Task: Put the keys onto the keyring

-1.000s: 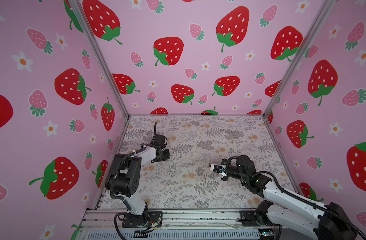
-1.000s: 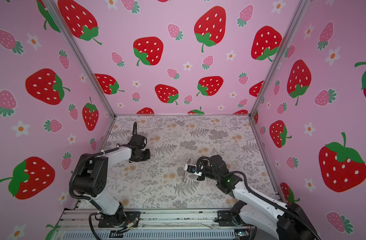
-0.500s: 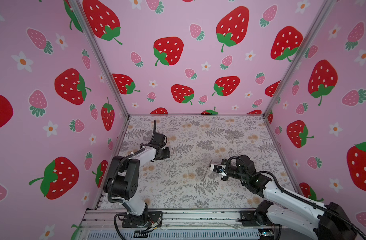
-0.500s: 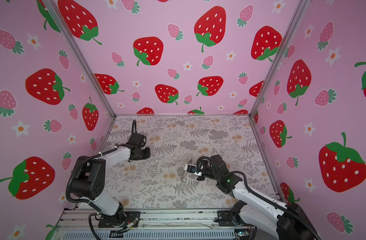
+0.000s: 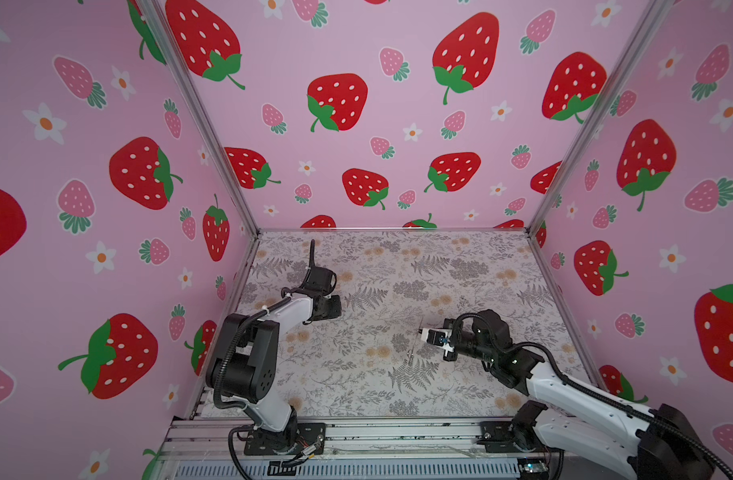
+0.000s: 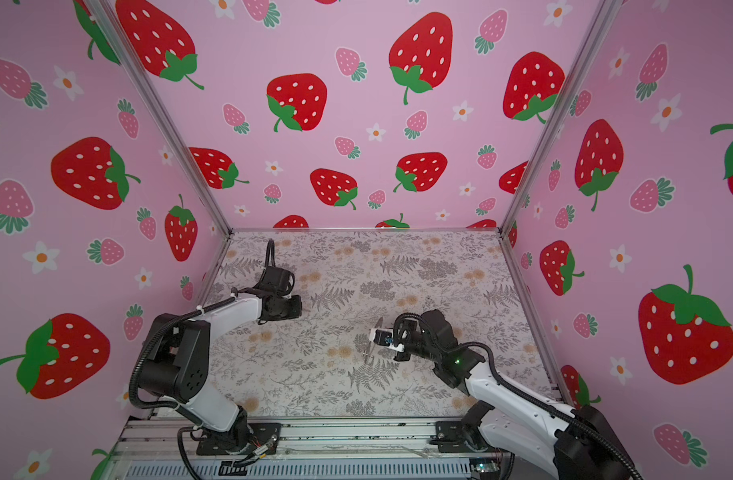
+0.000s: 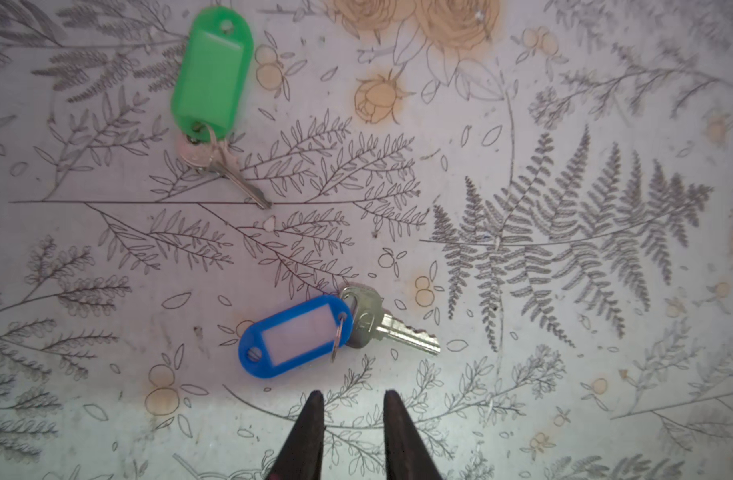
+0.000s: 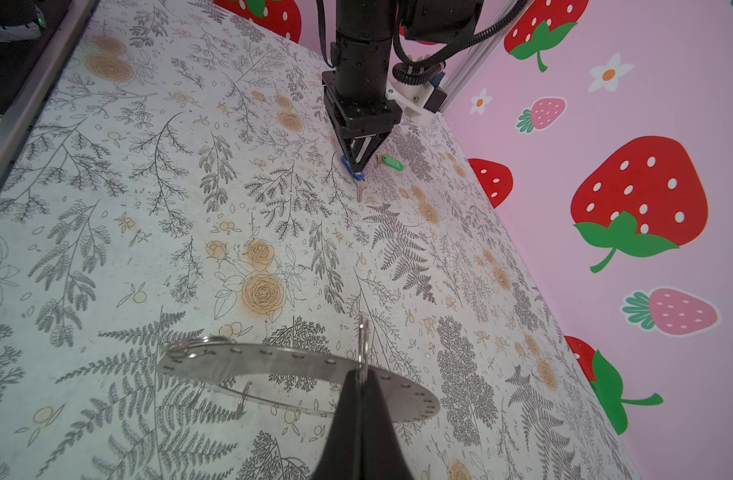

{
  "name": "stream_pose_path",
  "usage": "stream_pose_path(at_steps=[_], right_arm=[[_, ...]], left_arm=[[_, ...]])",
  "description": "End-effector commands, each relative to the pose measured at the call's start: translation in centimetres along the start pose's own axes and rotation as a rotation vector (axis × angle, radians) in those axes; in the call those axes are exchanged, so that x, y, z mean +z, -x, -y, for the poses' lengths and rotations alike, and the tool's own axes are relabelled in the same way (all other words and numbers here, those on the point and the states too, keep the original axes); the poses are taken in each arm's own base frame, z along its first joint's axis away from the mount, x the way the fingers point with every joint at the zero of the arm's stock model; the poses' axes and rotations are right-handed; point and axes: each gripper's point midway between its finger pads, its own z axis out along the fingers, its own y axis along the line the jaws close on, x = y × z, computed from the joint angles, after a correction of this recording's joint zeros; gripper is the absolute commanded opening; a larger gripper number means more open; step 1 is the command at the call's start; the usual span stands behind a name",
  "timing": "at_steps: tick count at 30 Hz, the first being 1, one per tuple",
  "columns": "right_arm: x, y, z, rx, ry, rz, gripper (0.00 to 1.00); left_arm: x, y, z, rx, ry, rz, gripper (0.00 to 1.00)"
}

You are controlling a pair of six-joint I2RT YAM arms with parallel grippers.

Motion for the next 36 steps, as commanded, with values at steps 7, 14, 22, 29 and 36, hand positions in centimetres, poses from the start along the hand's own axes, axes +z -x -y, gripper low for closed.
stream_pose_path(at_steps=[7, 14, 22, 29, 36], right_arm=[[-0.1, 0.7, 0.0, -0.011, 0.004, 0.028, 0.00], [0.0, 0.5, -0.2, -0.006, 0.010, 0.023, 0.00], [0.1, 0.5, -0.2, -0.004, 0.012, 0.021, 0.00], [0.1, 0.4, -0.2, -0.001, 0.015, 0.018, 0.00], [0.2, 0.4, -0.2, 0.000, 0.016, 0.016, 0.00]], left_arm=[[0.0, 1.3, -0.1, 0.024, 0.057, 0.042, 0.29], [0.3, 1.8, -0.2, 0.023, 0.070, 0.042, 0.28], [0.8, 2.0, -0.1, 0.028, 0.070, 0.031, 0.26], [1.1, 1.8, -0.2, 0.023, 0.080, 0.026, 0.23], [1.0, 2.2, -0.2, 0.022, 0.084, 0.032, 0.19]])
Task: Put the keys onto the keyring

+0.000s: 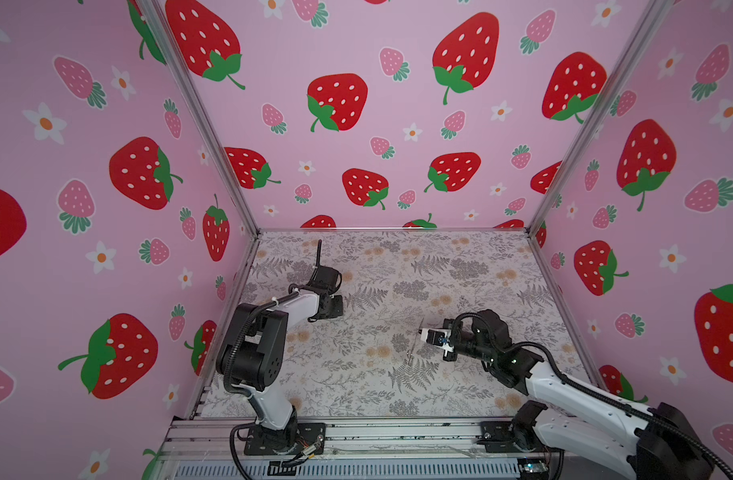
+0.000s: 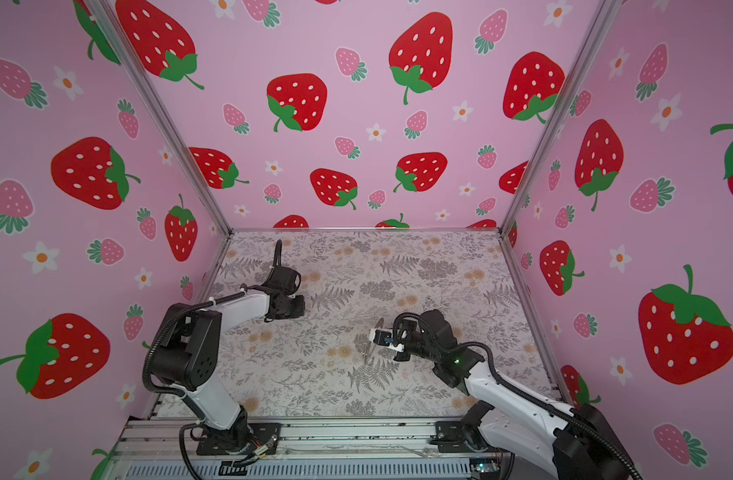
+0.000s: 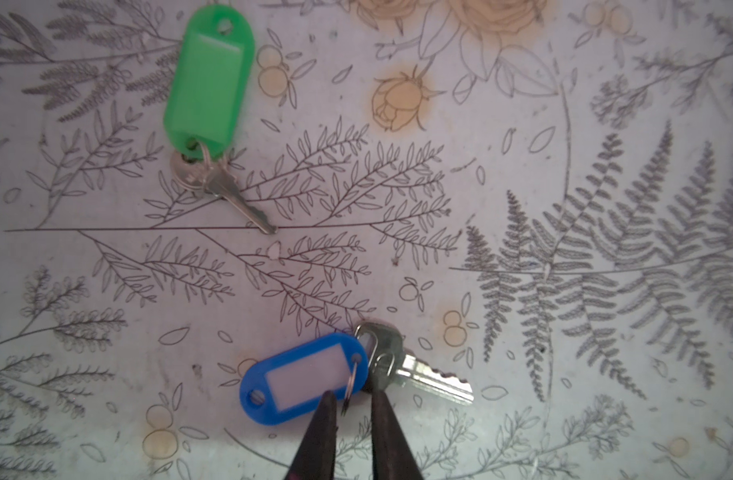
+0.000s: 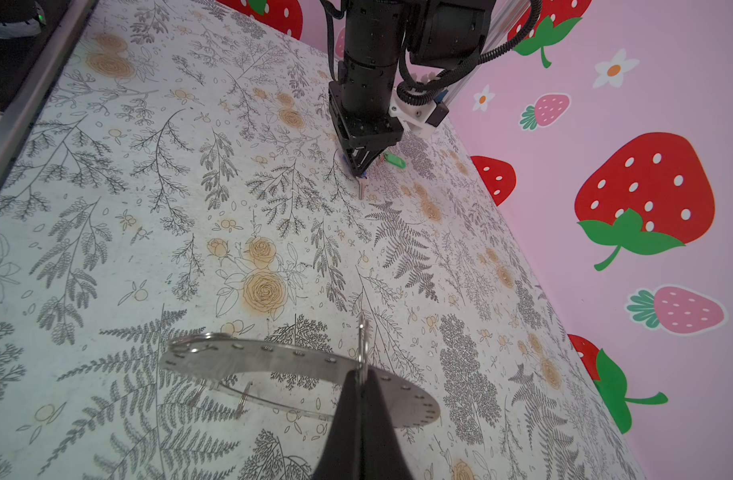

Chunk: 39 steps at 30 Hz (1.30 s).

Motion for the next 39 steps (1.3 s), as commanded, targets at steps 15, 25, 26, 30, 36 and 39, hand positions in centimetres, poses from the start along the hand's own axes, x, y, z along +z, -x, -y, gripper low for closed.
stream_pose_path(at_steps=[15, 25, 26, 30, 36, 39], right_arm=[[0.1, 0.5, -0.2, -0.001, 0.014, 0.022, 0.00], [0.1, 0.6, -0.2, -0.002, 0.013, 0.024, 0.00], [0.1, 0.6, -0.1, -0.001, 0.011, 0.024, 0.00], [0.1, 0.5, -0.1, 0.000, 0.012, 0.022, 0.00], [0.0, 0.7, 0.0, -0.002, 0.008, 0.025, 0.00], [0.0, 0.7, 0.1, 0.000, 0.000, 0.024, 0.00]], left_arm=[[-0.2, 1.1, 0.0, -0.010, 0.016, 0.022, 0.11], [0.0, 1.0, -0.2, -0.018, 0.030, 0.017, 0.13], [0.0, 1.0, -0.2, -0.017, 0.031, 0.016, 0.12], [0.0, 1.1, -0.2, -0.016, 0.029, 0.021, 0.09], [-0.6, 1.2, 0.1, -0.008, 0.008, 0.034, 0.07], [-1.6, 1.4, 1.4, 0.026, -0.072, 0.058, 0.01]])
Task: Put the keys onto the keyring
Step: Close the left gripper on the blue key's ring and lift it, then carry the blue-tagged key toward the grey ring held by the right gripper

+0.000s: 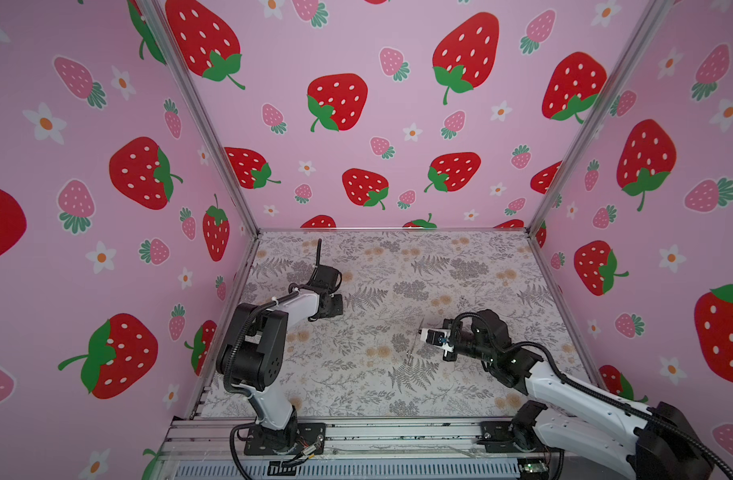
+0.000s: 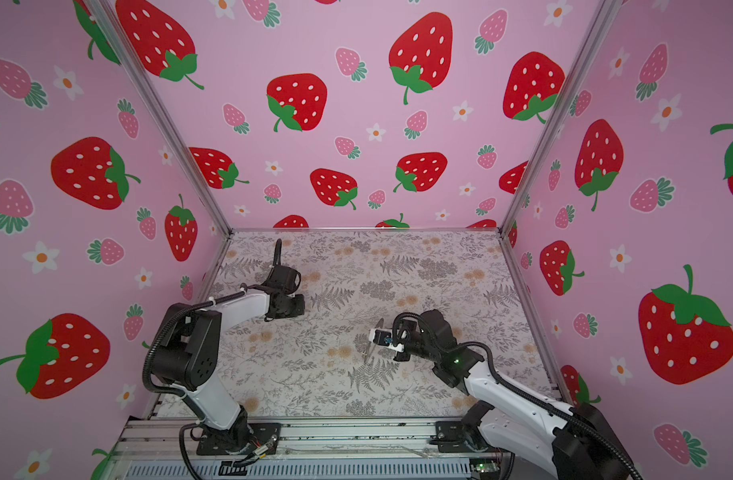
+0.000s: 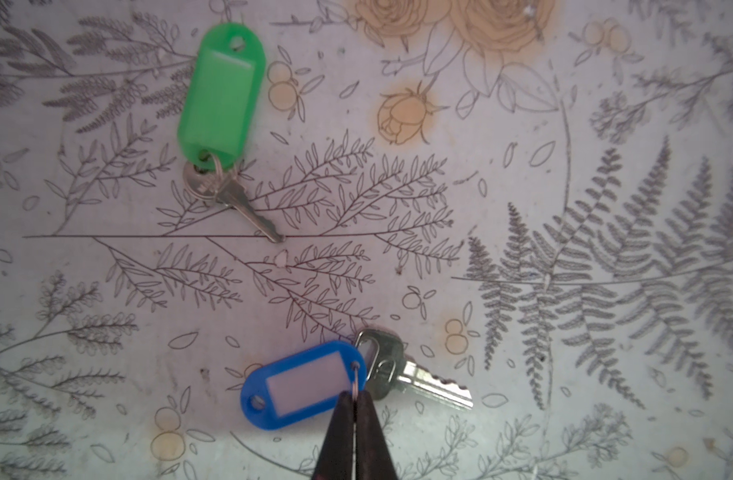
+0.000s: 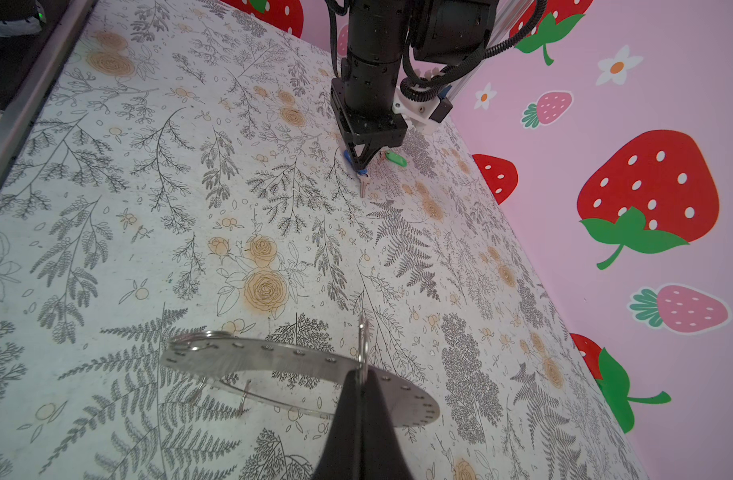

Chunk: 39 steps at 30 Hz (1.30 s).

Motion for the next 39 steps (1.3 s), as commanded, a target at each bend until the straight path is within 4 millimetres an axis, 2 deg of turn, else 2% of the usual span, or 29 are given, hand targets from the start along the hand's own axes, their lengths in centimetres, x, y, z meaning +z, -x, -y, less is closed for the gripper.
stream_pose_path(at_steps=[1, 7, 17, 20, 25, 32, 39], right_arm=[[-0.1, 0.8, 0.2, -0.003, -0.005, 0.027, 0.00], [-0.3, 1.3, 1.3, 0.004, -0.041, 0.023, 0.00], [0.1, 3.6, 3.0, 0.027, -0.021, 0.048, 0.00], [0.3, 4.2, 3.2, 0.047, 0.004, 0.046, 0.00], [0.2, 4.6, 3.0, 0.066, 0.032, 0.054, 0.00], [0.5, 4.3, 3.0, 0.064, 0.063, 0.016, 0.00], [0.5, 3.9, 3.3, -0.016, 0.041, 0.000, 0.00]], left_arm=[[-1.8, 1.1, 1.6, 0.036, -0.090, 0.056, 0.00], [-6.3, 1.3, 4.4, 0.212, -0.256, 0.135, 0.00], [-15.4, 0.0, 11.8, 0.559, -0.727, 0.368, 0.00], [-17.9, -0.3, 13.1, 0.636, -0.819, 0.430, 0.00], [-21.3, -2.1, 14.9, 0.813, -0.962, 0.518, 0.00], [-23.7, -4.5, 16.3, 1.068, -0.962, 0.642, 0.00], [-24.3, -5.3, 17.6, 1.240, -0.845, 0.708, 0.00]])
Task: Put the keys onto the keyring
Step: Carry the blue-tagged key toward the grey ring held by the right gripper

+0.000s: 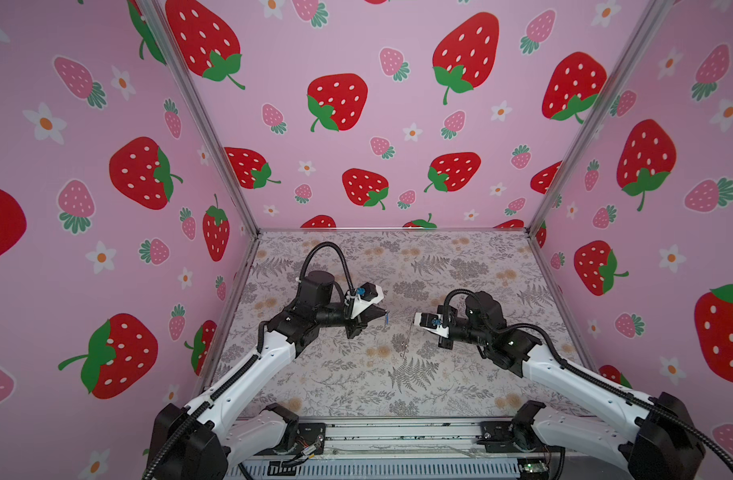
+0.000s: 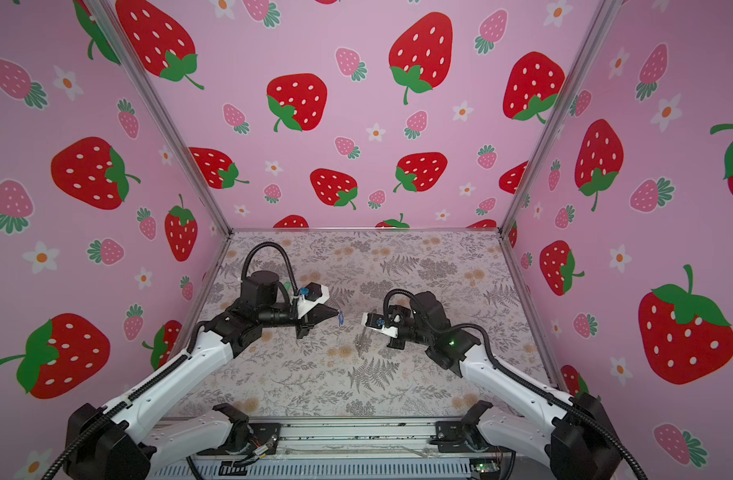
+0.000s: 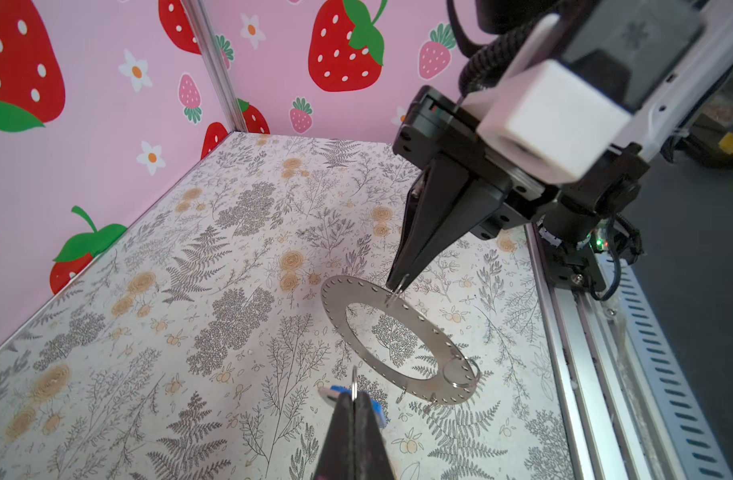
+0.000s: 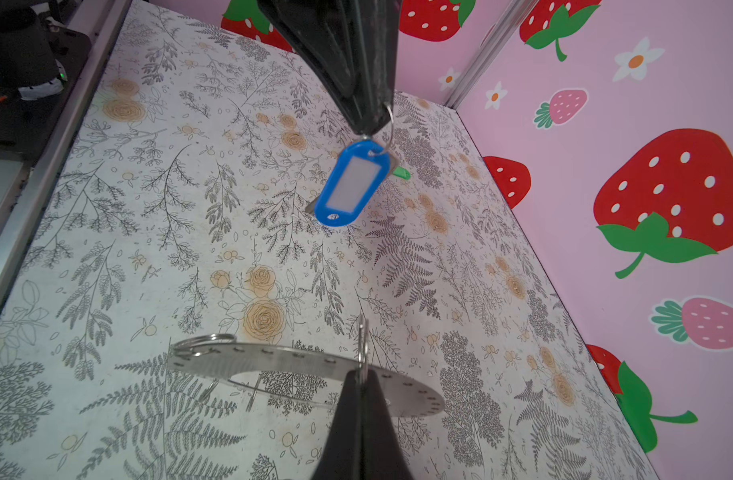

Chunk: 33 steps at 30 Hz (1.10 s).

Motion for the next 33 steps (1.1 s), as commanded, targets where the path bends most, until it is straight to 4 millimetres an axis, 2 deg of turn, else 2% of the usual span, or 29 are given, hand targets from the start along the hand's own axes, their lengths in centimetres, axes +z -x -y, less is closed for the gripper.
stream_pose_path(at_steps=[1, 10, 14, 20, 33], right_arm=[[-0.3, 1.1, 0.9, -0.085, -0.029, 0.026, 0.00], [-1.5, 1.6, 1.8, -0.250, -0.179, 0.087, 0.00], [-1.7, 1.1, 2.5, -0.301, -0.244, 0.058, 0.00], [-2.1, 1.3, 3.2, -0.361, -0.324, 0.067, 0.00], [-2.0, 1.9, 2.7, -0.369, -0.307, 0.109, 0.00]], left_arm=[[0.3, 0.3, 0.3, 0.149, 0.020, -0.043, 0.00], [2.0, 1.1, 1.1, 0.110, -0.061, -0.045, 0.00], [2.6, 1.7, 1.3, 0.039, -0.105, -0.050, 0.00], [3.3, 2.8, 1.8, -0.058, -0.187, -0.027, 0.00], [5.3, 3.3, 2.0, -0.201, -0.216, -0.060, 0.00]])
